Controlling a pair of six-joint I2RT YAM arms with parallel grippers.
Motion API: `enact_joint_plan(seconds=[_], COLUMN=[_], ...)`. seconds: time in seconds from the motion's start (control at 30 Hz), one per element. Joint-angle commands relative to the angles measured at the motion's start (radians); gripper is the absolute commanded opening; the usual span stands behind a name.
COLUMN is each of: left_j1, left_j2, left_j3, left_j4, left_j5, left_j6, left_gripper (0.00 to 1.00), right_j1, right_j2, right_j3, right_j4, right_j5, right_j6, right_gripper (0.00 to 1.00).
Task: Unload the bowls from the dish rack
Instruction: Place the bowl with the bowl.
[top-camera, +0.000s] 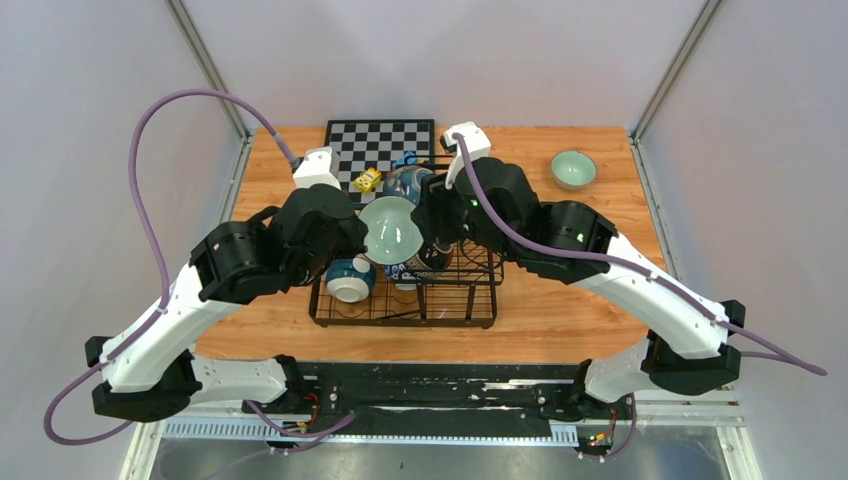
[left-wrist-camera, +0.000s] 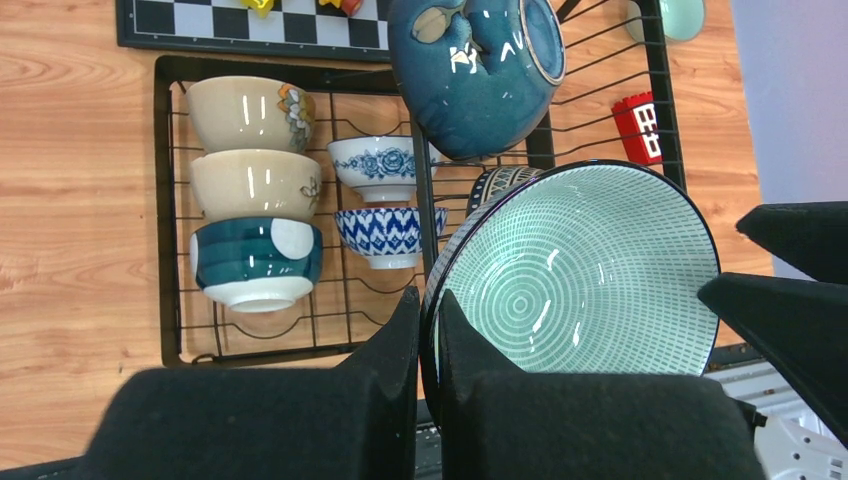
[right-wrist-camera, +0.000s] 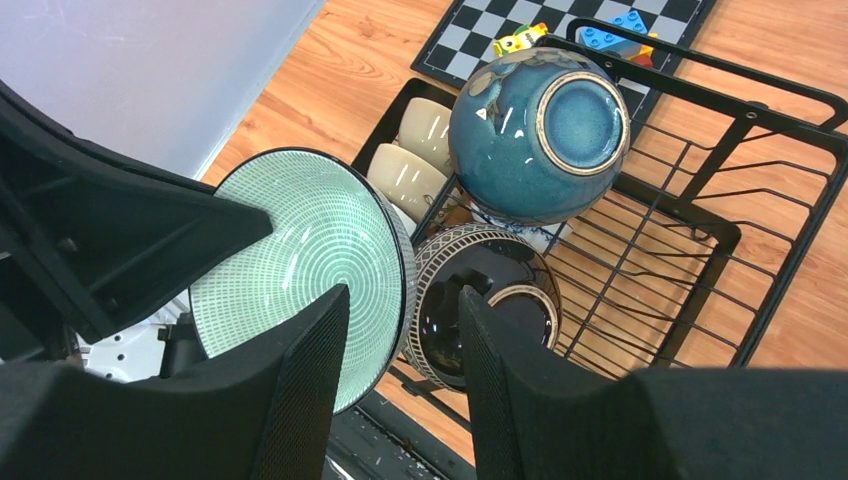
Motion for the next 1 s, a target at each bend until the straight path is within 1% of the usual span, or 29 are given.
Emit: enact_joint_plan(seconds=[0.0,0.1,0.2,0.27,0.47,0.83,0.97], left_j1=[0.001,0.001,0.001,0.001,0.001,0.001,0.002], left_j2=[-0.011,-0.009,-0.011,-0.011,-0.01,-0.002,-0.002], left_j3=[0.01,0.006,-0.003,-0.007,-0.007,-0.007,-0.009], left_j4=[0.039,0.047,0.058,0.06,0.061,0.064,0.067], left_j5=[-0.029,-0.028,-0.026,-0.026,-0.033,-0.039,-0.04], left_j6=[-0.026,-0.025,-0.024,-0.026,-0.027,-0.021,-0.019], left_gripper=[0.0,0.0,0.0,0.0,0.0,0.0,0.0], right_j1=[-0.018,-0.02,-0.024,-0.03,-0.035,-0.037,-0.038], right_j2=[0.024,0.038,0.041,0.044,0.055,0.098,0.103], right_j3=[0.014,0.012,0.004,0.001,0.002,0.02,0.02], right_j4=[-0.009,-0.015,-0.015,-0.015,-0.018,-0.045,-0.047], right_j5=[-0.029,-0.039,-0.034,-0.032,-0.02,-0.039,-0.039], right_j6=[-0.006,-0.013,-0.027,-0.031,-0.047,-0.068,-0.073], right_gripper=[0.47,0.45,0.37,0.35,0.32,0.31,0.25])
